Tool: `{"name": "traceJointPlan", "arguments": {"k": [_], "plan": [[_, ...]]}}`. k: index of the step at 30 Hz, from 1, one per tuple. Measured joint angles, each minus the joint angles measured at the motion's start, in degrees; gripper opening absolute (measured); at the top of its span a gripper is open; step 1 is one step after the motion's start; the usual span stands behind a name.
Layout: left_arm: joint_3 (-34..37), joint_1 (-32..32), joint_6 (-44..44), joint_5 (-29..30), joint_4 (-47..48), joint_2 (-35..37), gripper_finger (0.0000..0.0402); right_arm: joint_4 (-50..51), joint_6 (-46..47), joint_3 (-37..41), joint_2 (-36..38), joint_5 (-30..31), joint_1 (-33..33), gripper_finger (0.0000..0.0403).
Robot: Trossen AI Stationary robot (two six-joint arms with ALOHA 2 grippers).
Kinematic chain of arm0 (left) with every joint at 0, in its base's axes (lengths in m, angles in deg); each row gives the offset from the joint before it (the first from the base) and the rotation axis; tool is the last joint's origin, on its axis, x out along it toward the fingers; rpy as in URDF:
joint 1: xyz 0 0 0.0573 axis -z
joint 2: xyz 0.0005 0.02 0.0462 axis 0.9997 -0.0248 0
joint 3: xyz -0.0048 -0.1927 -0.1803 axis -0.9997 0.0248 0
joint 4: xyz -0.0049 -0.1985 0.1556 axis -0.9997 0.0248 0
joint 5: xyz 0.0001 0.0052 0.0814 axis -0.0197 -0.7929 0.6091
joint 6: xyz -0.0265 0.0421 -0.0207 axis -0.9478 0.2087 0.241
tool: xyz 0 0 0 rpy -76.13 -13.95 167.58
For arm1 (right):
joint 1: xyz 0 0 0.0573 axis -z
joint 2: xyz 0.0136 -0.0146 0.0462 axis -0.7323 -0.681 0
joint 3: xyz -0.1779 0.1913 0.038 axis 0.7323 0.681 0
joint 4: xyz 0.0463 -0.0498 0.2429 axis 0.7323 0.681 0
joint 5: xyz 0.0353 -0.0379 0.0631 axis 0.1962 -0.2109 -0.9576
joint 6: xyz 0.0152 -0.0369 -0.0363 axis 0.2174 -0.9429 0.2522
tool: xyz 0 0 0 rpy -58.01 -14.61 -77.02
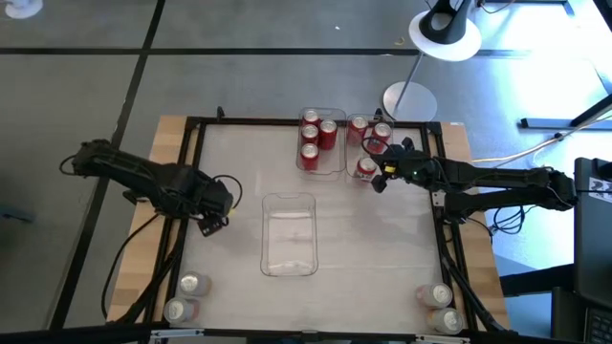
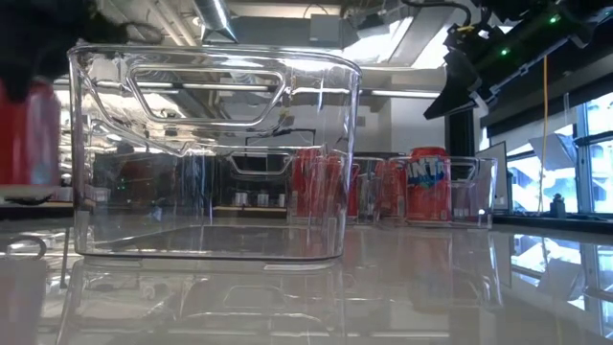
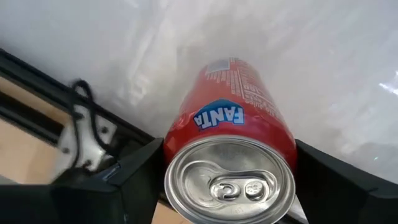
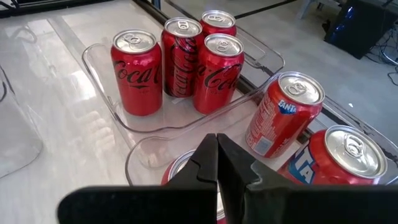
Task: Sort soda cans
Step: Put the red soda can into the top right transparent bin
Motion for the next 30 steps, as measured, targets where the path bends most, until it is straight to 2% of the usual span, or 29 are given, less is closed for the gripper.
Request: {"name": "traceJointPlan", "arguments": {"k": [7,12,15,20,27,30], "plan": [[-13.4,-0.1,1.9,9.7,1.0,0.0,0.0291,-4.6,-0.4,0.0,0.0,0.0,0.0,0.0001],[-19.0,-0.1,7.3,18.5,-8.0,0.1,0.0291,-6.3,-1.7,0.0,0.0,0.0,0.0,0.0001],[-19.1,-0.1,13.7,19.0,-18.4,-0.3,0.0291,-6.6,-0.9,0.0,0.0,-3.2,0.0,0.0001],[-19.1,-0.9,19.8,18.6,-26.4,-3.3,0.0291,-7.3,0.1,-0.1,-1.5,-14.9,-0.4,0.0001],[-19.1,-4.0,27.4,20.3,-33.6,-8.3,0.0291,-12.3,0.0,-0.1,-10.6,-22.1,-6.9,0.0001],[-19.1,-5.3,29.5,20.2,-35.8,-9.3,0.0292,-16.9,-0.3,-0.1,-15.2,-22.5,-9.8,0.0001]]}}
